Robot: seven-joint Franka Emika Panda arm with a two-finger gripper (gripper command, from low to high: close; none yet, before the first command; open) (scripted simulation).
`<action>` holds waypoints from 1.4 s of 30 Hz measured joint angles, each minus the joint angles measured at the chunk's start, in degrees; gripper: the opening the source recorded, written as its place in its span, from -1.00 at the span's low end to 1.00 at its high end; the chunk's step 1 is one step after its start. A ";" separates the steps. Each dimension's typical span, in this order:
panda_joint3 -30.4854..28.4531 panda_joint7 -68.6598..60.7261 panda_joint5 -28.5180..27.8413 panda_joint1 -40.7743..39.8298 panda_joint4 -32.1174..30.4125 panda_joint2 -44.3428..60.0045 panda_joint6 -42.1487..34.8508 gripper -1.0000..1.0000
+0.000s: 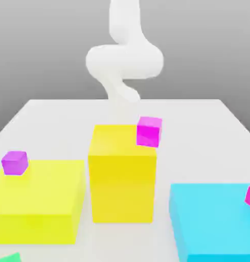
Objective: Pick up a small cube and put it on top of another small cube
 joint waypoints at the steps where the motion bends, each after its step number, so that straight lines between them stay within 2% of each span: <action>1: -1.36 -1.86 0.68 0.76 0.37 2.23 0.30 0.00; 10: -11.75 -18.97 8.50 5.45 3.47 20.94 2.76 0.00; 17: -17.03 -33.09 15.87 5.98 5.91 35.67 4.45 0.00; 25: -17.90 -47.08 21.14 2.12 8.54 51.73 6.97 0.00; 30: -17.87 -53.60 20.99 -0.79 9.89 60.63 9.51 0.00; 35: -18.54 -58.55 18.34 -3.29 11.05 68.55 12.65 0.00; 39: -15.20 -61.56 20.86 -6.45 13.16 76.77 18.23 0.00; 40: -14.64 -61.97 21.39 -6.91 13.47 77.89 19.03 -1.00; 42: -14.64 -61.97 21.39 -6.91 13.47 77.89 19.02 -1.00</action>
